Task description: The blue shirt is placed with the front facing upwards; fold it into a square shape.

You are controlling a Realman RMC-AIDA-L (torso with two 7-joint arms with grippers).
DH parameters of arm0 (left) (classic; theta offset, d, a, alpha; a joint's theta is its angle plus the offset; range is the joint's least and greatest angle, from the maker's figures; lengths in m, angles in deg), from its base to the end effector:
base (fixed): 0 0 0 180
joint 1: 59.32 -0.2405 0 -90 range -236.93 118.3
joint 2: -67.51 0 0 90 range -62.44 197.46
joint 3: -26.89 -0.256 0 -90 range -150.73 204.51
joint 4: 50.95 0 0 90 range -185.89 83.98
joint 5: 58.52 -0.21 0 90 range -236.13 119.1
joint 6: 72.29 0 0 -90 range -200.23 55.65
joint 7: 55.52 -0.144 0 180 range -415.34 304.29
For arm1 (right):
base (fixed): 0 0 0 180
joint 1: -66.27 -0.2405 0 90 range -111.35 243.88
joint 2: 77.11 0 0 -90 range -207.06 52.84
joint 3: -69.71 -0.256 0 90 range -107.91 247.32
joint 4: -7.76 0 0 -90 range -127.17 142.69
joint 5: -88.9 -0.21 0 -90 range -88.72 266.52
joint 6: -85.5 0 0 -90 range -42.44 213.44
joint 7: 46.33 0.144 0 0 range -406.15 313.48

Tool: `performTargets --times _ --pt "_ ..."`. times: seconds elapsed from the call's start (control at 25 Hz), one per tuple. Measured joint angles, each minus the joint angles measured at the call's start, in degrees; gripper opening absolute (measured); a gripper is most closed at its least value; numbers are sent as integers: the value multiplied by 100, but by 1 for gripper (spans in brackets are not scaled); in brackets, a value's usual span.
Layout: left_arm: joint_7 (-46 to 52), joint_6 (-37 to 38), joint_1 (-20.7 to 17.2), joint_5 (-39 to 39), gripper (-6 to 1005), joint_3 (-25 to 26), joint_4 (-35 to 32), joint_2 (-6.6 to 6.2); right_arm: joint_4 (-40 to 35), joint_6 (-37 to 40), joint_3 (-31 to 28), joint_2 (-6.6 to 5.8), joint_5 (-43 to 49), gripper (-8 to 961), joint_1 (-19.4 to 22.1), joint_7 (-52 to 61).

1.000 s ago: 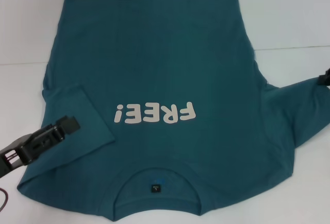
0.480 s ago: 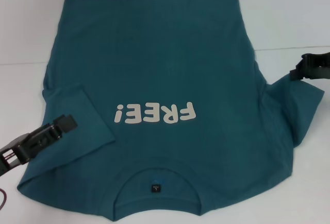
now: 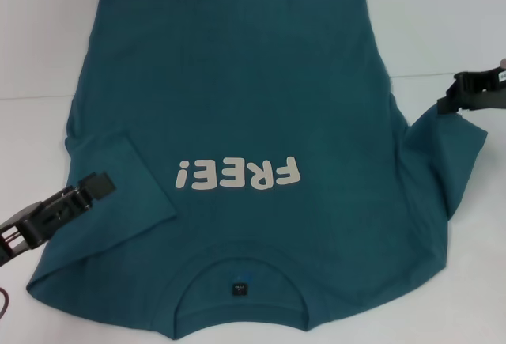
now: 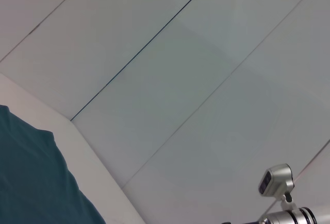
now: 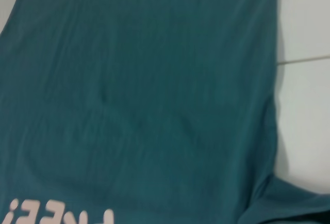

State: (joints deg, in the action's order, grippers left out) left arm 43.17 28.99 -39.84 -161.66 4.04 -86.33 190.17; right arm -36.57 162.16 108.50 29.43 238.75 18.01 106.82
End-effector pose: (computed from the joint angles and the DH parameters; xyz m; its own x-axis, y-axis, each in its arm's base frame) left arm -0.2930 0.2707 0.0287 0.1778 0.5413 0.8218 0.7750 -0.5917 0.2220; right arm 0.2525 0.4438 0.1140 0.2719 -0.8748 -0.4010 -0.9209 -0.1157 -0.3721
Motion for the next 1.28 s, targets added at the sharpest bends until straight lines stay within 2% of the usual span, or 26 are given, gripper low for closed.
performTargets --times 0.48,0.64,0.84,1.08,1.28 --pt "0 -6 -5 0 720 9 5 23 -96 -277 25 23 71 16 -171 136" --pt "0 -38 -6 -1 720 9 5 37 30 -205 258 102 71 15 -253 118" --pt "0 -52 -6 -3 721 9 5 39 115 -2 471 140 70 15 -254 115" --pt "0 -62 -5 -4 721 9 5 38 64 351 473 135 71 15 -215 81" --pt "0 -65 0 -4 721 9 5 39 57 351 456 124 85 16 -206 78"
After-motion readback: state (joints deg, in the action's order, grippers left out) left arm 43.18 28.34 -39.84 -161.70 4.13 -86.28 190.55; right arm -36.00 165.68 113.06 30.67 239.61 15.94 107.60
